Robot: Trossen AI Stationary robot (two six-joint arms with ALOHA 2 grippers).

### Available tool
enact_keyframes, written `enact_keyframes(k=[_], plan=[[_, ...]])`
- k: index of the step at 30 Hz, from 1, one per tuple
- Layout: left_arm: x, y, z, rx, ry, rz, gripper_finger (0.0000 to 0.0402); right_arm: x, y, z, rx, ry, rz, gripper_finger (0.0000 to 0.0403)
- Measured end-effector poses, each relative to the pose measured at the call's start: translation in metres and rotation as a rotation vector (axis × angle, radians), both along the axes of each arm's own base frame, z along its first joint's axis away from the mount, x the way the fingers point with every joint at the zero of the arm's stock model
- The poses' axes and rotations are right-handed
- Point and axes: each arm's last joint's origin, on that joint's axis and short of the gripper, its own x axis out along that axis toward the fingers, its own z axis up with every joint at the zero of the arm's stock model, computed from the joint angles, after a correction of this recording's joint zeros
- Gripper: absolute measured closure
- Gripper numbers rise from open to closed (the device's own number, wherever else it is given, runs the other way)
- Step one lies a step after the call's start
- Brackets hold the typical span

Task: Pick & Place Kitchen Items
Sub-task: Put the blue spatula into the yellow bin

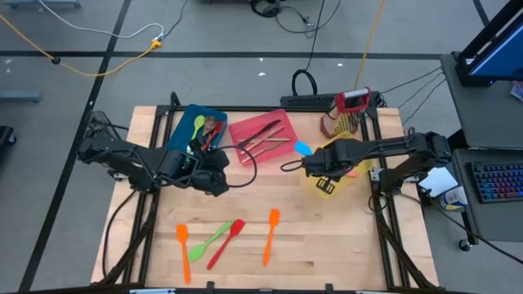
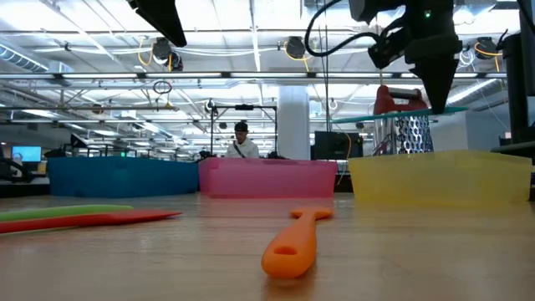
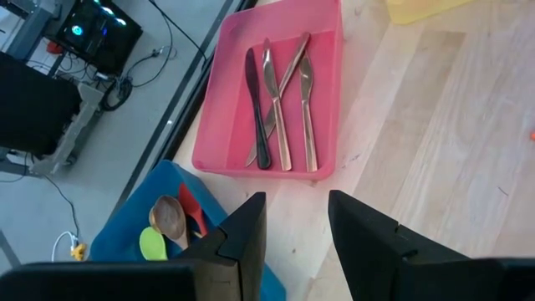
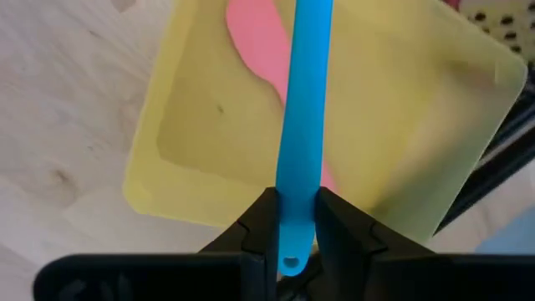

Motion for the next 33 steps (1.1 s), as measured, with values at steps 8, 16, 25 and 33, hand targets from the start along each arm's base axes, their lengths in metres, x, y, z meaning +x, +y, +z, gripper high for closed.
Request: enact_keyframes(k=[8, 16, 25, 33], plan=[[0.0, 0.0, 0.0, 0.001, 0.002, -0.002, 0.0266, -0.009, 0.001, 0.002, 0.022, 0.087, -0.079, 0.0345], [0.0, 0.0, 0.0, 0.001, 0.001, -0.001, 0.0266, -0.015, 0.009, -0.011, 0.176, 0.159, -0.017, 0.0344], [0.0, 0.0, 0.0, 0.001, -0.001, 0.0, 0.0266, -0.034, 0.008, -0.046, 0.288, 0.327, 0.127, 0.0344], [0.0, 0.0, 0.0, -0.003, -0.008, 0.006, 0.0266, -0.033, -0.008, -0.047, 0.167, 0.335, 0.244, 0.0344]])
